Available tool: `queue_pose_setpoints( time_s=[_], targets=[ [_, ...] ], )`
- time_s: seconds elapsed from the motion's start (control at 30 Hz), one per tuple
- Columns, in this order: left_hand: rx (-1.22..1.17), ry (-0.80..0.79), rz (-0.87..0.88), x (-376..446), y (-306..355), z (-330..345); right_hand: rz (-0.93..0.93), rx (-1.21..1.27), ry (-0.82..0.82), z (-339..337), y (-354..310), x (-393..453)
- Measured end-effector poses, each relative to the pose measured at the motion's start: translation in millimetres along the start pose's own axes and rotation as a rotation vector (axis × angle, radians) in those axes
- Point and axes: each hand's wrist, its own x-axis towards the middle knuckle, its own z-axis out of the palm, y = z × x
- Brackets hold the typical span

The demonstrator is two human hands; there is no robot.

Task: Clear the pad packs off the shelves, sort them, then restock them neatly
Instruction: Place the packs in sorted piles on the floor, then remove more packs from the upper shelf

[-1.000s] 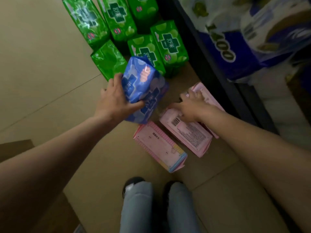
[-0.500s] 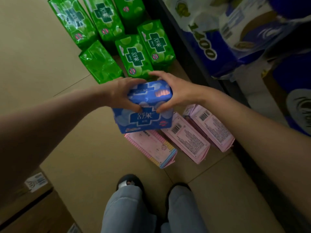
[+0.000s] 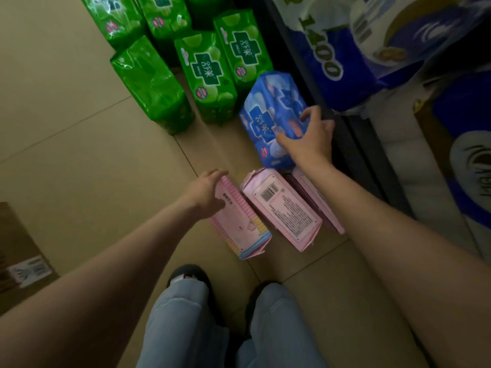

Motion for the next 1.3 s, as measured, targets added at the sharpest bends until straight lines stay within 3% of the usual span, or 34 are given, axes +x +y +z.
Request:
queue_pose_setpoints(
  time_s=[0.1,0.27,0.37,0.5,0.63,0.87,1.03,1.3],
  targets=[
    [0.018,0.016,0.034,6.2,13.4,-1.5,-0.07,-0.079,0.051,20.7,2.4,-3.1],
    [0.078,-0.003,0.078,-6.1,33.9,-23.8,-0.059,-0.492,-0.231,20.2,5.5,-11.8],
    [0.069,0.13,0.037,-32.9,44.0,-48.2,0.036,-0.441,-0.262,-17.9,-17.1,-37.3],
    [0.013,0.324,0.042,-94.0,78.9,-90.8,0.002,-0.295,-0.231,-92.7,-69.2,-90.8],
    [0.085,0.496,0.219,-158.2,149.1,-141.0,-0.027,-0.146,-0.111,-179.9,-115.0,-137.2],
    [0.147,0.74,0.722,-249.1,263.8,-169.0,-0.17,-0.024,0.153,-316.6,-133.1,-222.5],
    [0.259,0.81,0.959,-296.1,316.3,-140.1,-0.217,-0.072,0.321,-393.7,-104.2,-284.1],
    [0.338,0.787,1.107,-348.9,392.2,-57.7,-0.165,-0.19,0.598,-470.9,-18.7,-349.2]
  ],
)
